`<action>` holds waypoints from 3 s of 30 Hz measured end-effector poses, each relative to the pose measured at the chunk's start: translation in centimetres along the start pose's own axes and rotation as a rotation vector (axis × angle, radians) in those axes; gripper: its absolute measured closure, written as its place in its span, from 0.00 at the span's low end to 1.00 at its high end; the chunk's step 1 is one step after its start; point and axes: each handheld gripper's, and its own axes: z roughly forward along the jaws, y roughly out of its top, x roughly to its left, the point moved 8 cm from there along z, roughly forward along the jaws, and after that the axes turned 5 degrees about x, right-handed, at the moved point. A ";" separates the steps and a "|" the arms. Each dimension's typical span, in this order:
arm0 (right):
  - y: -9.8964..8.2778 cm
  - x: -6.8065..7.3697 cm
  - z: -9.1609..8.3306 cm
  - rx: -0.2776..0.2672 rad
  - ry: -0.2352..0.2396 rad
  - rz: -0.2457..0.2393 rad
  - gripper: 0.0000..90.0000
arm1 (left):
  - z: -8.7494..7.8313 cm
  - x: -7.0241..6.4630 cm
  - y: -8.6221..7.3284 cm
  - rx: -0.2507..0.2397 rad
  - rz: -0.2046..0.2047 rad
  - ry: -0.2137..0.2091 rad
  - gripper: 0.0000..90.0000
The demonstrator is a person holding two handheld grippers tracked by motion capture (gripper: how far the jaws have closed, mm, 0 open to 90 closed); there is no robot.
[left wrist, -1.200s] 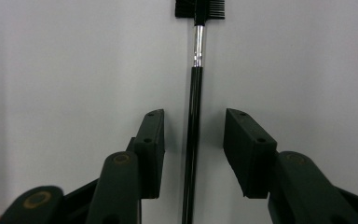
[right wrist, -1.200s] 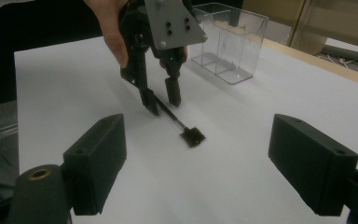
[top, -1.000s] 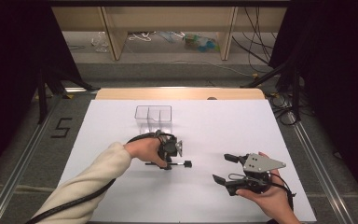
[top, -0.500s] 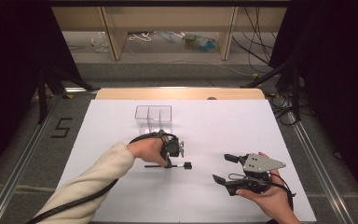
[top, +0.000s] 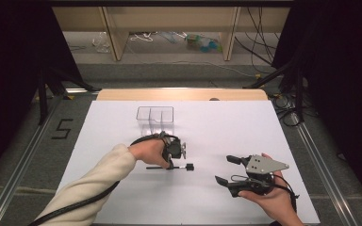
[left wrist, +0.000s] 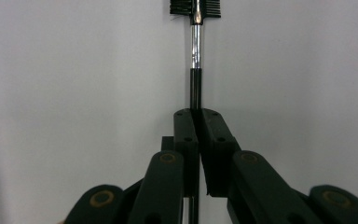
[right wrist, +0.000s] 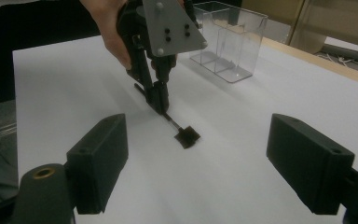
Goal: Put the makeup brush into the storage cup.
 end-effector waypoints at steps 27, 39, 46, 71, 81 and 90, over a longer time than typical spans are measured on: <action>0.0 -0.1 0.0 -0.005 -0.010 -0.001 0.24 | -2.8 0.0 -0.4 -0.234 -0.066 0.066 0.95; -0.1 -0.2 0.0 0.006 -0.009 -0.001 0.24 | -4.4 0.4 -0.8 -0.378 -0.108 0.100 0.95; -0.1 -0.2 0.0 0.008 -0.011 -0.002 0.24 | -4.8 0.3 -1.0 -0.445 -0.143 0.112 0.95; -0.1 -0.2 0.1 0.009 -0.013 -0.002 0.24 | -6.4 0.0 -2.3 -0.674 -0.250 0.179 0.95; -0.1 -0.2 0.1 0.009 -0.011 -0.002 0.24 | -6.4 0.0 -2.8 -0.735 -0.302 0.187 0.95; -0.1 -0.2 0.0 0.009 -0.012 -0.002 0.24 | -6.6 0.1 -3.2 -0.797 -0.360 0.208 0.95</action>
